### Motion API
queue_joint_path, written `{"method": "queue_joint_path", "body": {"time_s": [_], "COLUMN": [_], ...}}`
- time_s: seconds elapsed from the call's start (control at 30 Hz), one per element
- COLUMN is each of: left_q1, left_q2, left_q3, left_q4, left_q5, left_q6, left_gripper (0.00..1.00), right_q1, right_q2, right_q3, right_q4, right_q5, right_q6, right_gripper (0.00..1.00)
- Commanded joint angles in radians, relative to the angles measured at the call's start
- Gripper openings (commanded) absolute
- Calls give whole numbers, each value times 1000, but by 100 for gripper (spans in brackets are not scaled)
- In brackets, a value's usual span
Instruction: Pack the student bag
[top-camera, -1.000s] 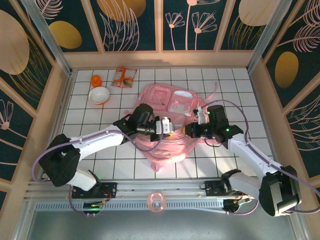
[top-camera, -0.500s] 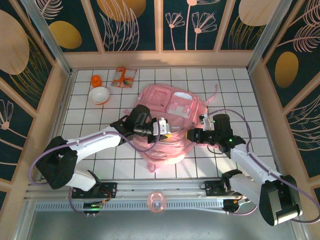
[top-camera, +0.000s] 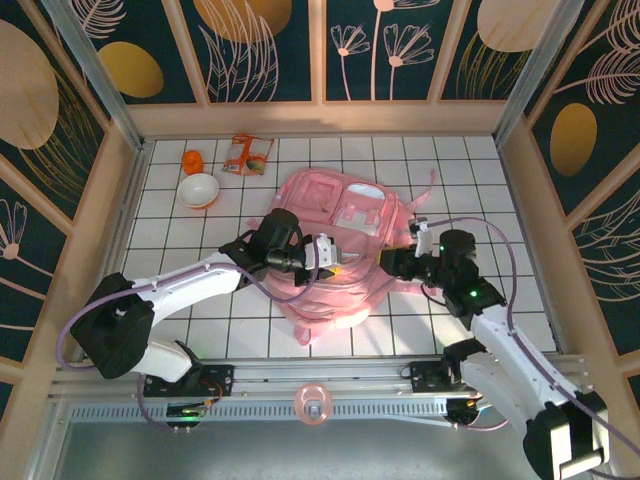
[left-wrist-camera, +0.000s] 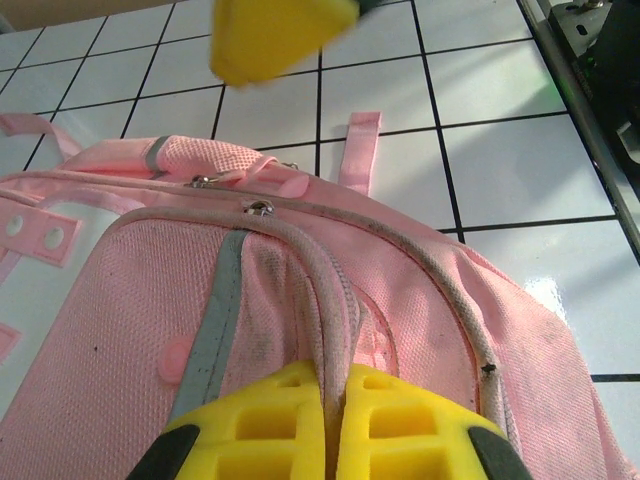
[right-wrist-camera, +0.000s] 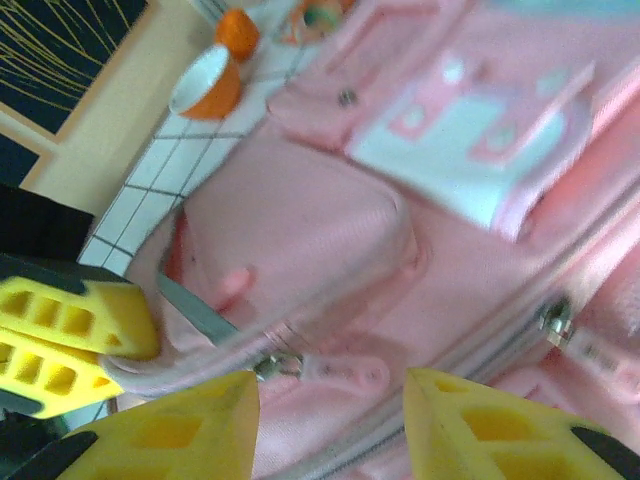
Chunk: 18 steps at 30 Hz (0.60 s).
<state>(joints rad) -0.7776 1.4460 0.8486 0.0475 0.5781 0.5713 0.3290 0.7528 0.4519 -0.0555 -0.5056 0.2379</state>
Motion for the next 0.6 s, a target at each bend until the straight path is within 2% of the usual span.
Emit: {"method": "queue_joint_path", "body": {"time_s": [0.0, 0.13, 0.23, 0.3, 0.57], "left_q1": [1, 2, 3, 2, 1], "left_q2": [-36, -38, -42, -44, -36], "left_q3": [18, 21, 24, 25, 33], "left_q4": [19, 23, 24, 25, 25], "left_q5": [107, 117, 115, 115, 125], "left_q6": [-17, -22, -19, -17, -16], "left_gripper": [0, 0, 0, 0, 0], "right_q1": [4, 5, 12, 24, 37], "right_q2": [-36, 16, 83, 103, 161], "right_q3": [34, 58, 92, 92, 61], "right_q4": [31, -4, -84, -97, 13], "right_q5": [32, -21, -61, -71, -151], "right_q6": [-182, -382, -511, -580, -659], "right_gripper": [45, 47, 56, 57, 56]}}
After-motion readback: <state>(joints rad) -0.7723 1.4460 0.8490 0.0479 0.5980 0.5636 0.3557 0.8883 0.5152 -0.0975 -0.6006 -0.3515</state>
